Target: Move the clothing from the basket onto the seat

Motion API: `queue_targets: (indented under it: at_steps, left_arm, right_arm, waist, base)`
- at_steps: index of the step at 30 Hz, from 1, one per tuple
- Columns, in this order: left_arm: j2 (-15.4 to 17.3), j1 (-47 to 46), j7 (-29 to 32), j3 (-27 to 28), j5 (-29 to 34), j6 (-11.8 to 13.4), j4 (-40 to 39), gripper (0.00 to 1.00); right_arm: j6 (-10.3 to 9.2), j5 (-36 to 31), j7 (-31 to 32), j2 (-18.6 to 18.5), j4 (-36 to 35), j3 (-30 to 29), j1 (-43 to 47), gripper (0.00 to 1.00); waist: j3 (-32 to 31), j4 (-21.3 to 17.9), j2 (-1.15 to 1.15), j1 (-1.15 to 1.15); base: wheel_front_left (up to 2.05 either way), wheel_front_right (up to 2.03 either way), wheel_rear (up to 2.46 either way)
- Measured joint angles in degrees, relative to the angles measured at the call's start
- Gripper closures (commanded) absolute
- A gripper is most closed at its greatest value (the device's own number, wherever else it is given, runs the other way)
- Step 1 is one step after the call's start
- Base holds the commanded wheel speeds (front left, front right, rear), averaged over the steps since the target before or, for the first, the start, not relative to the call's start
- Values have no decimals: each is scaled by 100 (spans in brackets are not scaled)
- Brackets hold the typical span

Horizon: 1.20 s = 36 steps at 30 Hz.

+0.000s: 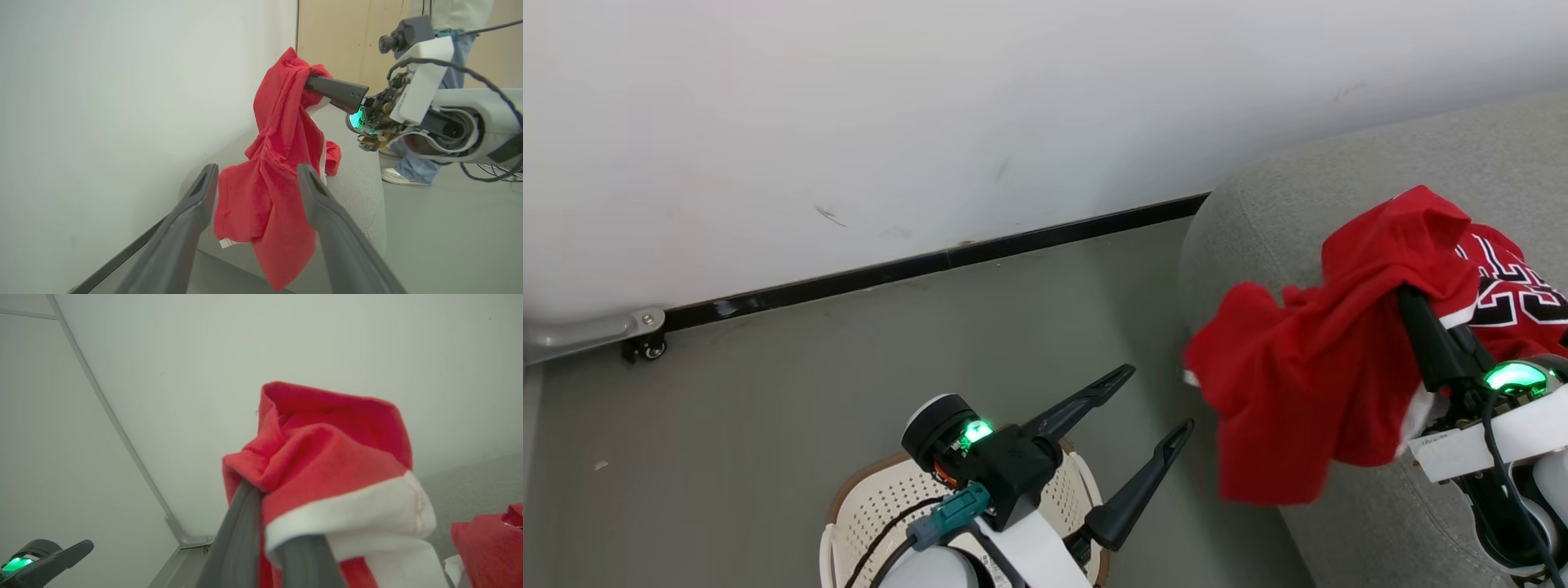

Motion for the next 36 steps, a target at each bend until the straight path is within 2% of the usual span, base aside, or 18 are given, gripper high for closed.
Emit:
queue_targets:
  at_steps: [24, 36]
  left_arm:
    - [-157, 0, -51, -249, -126, -53, 104, 0]
    - [-168, 0, -102, -259, -158, -53, 125, 0]
  right_arm:
    - [0, -164, 0, -2, -131, -443, 487, 100]
    - [0, -164, 0, -7, -146, -480, 567, 100]
  waist:
    - [-49, -684, 0, 0]
    - [-89, -976, 0, 0]
  base:
    - [0, 0, 0]
    - [0, 0, 0]
